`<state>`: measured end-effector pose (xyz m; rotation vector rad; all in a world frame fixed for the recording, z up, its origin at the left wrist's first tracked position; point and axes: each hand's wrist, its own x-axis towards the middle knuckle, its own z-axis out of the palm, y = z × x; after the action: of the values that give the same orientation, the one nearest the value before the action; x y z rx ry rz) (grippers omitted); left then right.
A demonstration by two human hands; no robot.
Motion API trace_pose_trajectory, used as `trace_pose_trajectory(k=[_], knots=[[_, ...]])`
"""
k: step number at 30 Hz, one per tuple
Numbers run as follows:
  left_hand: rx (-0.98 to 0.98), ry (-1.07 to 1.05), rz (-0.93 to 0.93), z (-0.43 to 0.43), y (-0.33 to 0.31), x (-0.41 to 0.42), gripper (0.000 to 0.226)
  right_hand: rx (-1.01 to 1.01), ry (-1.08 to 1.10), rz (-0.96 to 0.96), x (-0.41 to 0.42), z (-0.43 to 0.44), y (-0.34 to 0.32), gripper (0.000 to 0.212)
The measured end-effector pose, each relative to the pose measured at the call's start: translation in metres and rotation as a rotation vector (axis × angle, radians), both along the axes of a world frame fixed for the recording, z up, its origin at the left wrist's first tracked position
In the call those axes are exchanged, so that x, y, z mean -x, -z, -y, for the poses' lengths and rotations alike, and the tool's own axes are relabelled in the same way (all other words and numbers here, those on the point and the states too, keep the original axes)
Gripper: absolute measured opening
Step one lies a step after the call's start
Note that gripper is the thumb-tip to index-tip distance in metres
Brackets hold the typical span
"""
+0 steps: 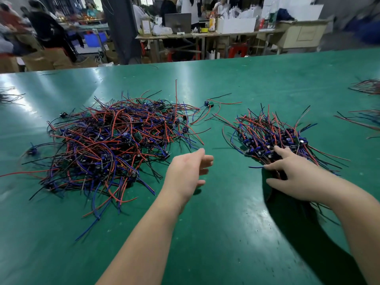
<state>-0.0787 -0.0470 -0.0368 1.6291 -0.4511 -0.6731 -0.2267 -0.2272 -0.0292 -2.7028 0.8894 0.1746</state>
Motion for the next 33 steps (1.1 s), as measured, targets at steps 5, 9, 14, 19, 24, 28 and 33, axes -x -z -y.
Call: trace_pose_trajectory(k=[5,9,14,19,24,28,33], knots=[[-0.353,-0.188,0.797,-0.005,0.013,-0.008,0.017,0.111,-0.140,0.217,-0.021,-0.023,-0.021,0.046],[-0.700,-0.258,0.893,-0.014,0.020,-0.018,0.042,0.126,-0.321,0.404,-0.052,-0.052,-0.023,0.033],[-0.991,-0.172,0.829,-0.021,0.028,-0.030,0.049,0.085,-0.406,0.467,-0.068,-0.069,0.005,0.021],[-0.999,-0.179,0.911,-0.018,0.029,-0.033,0.042,0.018,-0.367,0.519,-0.063,-0.063,0.025,0.015],[-0.871,-0.235,0.729,-0.013,0.025,-0.036,0.042,-0.032,-0.321,0.586,-0.062,-0.061,0.026,0.016],[-0.198,-0.354,0.188,-0.011,0.012,-0.035,0.048,-0.043,-0.335,0.661,-0.062,-0.064,0.023,0.015],[0.341,-0.290,-0.166,-0.010,-0.003,-0.026,0.035,-0.230,-0.187,0.799,-0.065,-0.067,0.022,0.014]])
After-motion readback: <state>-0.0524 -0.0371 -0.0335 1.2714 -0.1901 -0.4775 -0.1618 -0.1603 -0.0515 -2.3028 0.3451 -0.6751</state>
